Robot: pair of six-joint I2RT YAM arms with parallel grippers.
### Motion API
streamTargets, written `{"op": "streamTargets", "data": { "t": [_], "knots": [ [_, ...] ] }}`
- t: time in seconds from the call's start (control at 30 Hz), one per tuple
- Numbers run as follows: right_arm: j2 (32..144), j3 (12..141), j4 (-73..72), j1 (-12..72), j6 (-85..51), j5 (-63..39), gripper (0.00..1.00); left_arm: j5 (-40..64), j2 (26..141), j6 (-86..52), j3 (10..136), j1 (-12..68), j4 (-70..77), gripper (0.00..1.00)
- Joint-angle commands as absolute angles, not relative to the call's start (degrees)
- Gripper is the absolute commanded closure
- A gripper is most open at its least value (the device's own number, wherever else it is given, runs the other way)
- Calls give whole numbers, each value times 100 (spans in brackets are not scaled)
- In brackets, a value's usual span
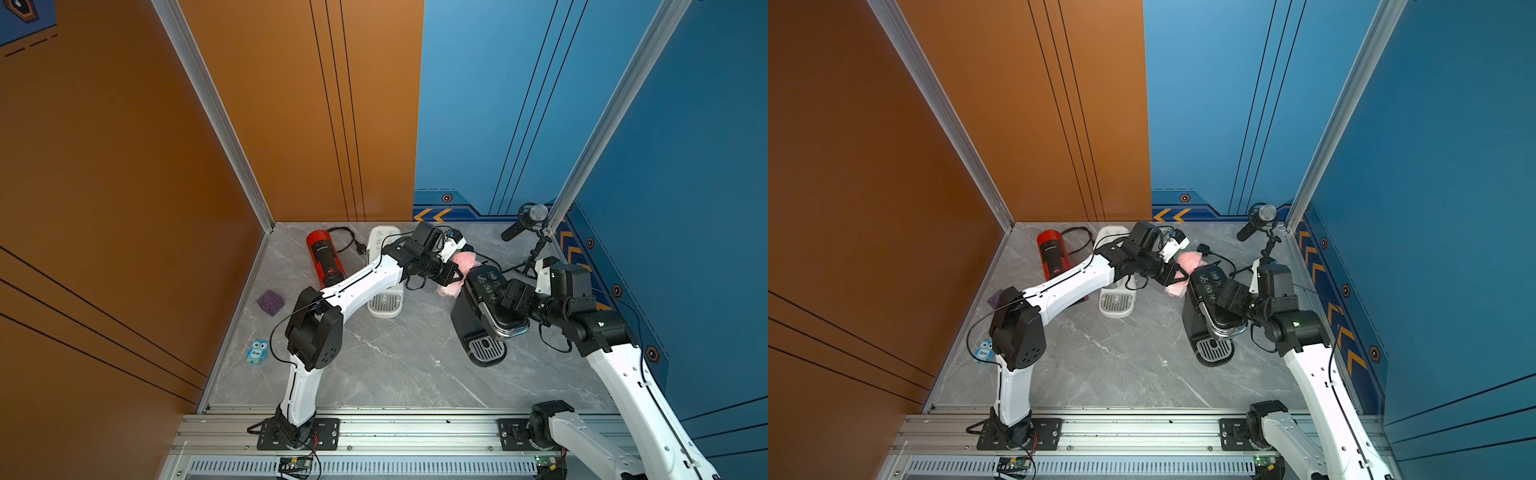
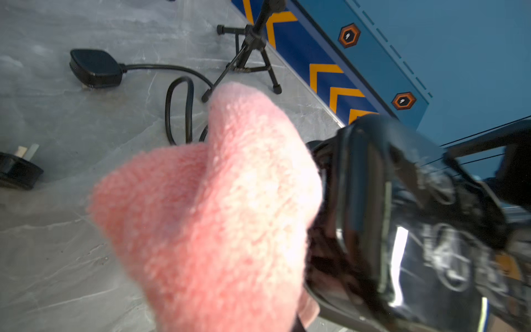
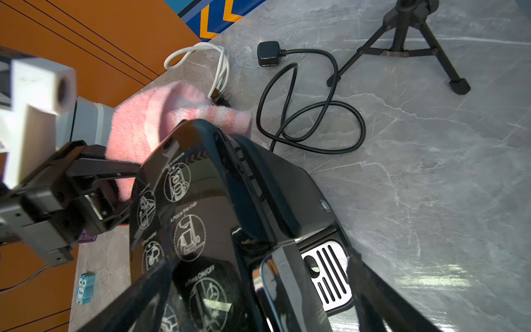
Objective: Wipe the surface of a coffee machine
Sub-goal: Wipe the dirt from the surface of the coffee machine.
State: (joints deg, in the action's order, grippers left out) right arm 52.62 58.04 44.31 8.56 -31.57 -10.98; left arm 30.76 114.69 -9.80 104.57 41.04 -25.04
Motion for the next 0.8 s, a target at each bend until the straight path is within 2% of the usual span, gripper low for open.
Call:
{"op": "streamTargets", "data": {
  "t": [0.0,0.13,0.4,0.67,0.77],
  "knots": [
    [5154,5726,4823,835,-3119,-1248,4,3735,11126,-800,10729,4184,-2356,100],
    [5057,5725,4953,797,-3234,-1178,2,3311,10827,-781,10717,4117,-2355,100],
    [4823,5719,4909,412,-3951,-1765,0,1785,9604,-740,9985,4152,-2343,100],
    [3801,5089,4822,-30,-5155,-1752,0,461,8338,-968,8336,4736,-2310,100],
    [3570,4694,4621,-35,-5678,-2108,0,109,7854,-1156,7706,5030,-2193,100]
  ]
}}
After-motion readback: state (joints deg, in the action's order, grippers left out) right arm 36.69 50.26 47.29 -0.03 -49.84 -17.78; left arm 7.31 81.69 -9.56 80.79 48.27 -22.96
